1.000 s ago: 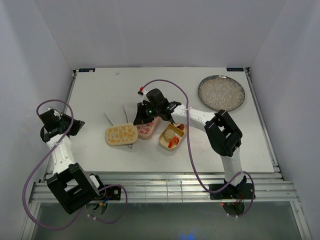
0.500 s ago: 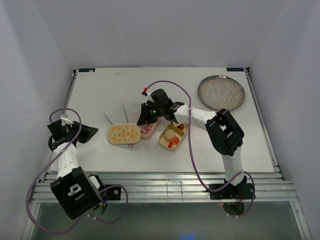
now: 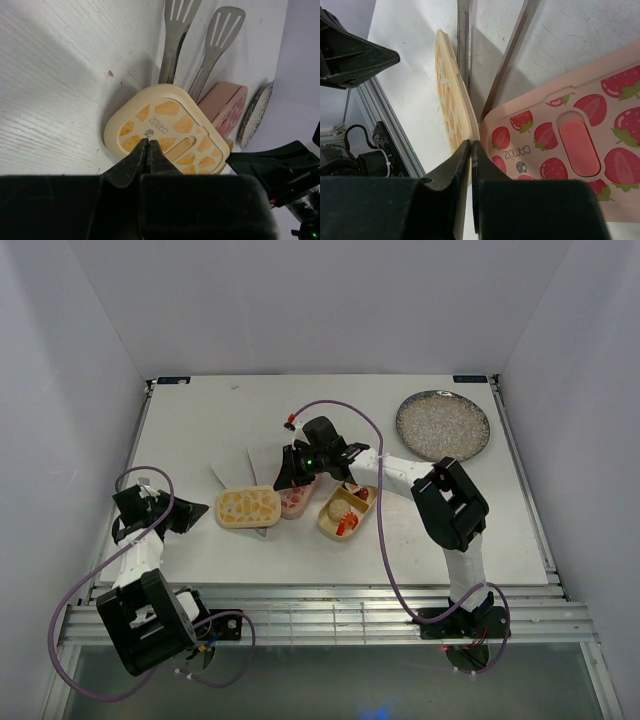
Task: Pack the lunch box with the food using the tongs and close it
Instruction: Pick up the box lid from the center of the board.
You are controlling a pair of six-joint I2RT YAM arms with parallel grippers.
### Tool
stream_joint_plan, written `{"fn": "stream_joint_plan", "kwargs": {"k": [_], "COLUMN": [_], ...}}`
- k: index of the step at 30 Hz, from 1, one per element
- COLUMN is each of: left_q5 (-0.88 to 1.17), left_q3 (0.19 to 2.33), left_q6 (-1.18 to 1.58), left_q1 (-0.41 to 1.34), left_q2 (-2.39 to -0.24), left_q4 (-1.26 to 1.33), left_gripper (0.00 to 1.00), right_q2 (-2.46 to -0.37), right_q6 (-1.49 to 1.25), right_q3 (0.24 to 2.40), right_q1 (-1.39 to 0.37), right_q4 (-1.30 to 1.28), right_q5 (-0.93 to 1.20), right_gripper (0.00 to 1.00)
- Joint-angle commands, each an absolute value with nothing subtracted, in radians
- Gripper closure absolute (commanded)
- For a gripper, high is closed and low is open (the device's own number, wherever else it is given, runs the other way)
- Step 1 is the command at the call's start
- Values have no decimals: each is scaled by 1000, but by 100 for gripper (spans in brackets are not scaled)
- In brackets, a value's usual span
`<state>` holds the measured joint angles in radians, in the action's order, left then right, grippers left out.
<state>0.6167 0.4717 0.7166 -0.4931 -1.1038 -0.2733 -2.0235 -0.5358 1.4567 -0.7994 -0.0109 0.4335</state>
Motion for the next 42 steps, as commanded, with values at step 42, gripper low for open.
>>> {"fn": "stream_joint_plan", "kwargs": {"k": [42], "left_q5": [360], "left_q3": [350], "left_q6": [769], "left_q1": [-374], "left_q2": [-1281], "left_q4": [-69], "left_gripper": [100], "right_q2": [-2068], "right_q6": [-561], "right_q3": [1477], "right_q1": [-870], "right_q4": [8], "right_q5": [472], "right_gripper": [75]}}
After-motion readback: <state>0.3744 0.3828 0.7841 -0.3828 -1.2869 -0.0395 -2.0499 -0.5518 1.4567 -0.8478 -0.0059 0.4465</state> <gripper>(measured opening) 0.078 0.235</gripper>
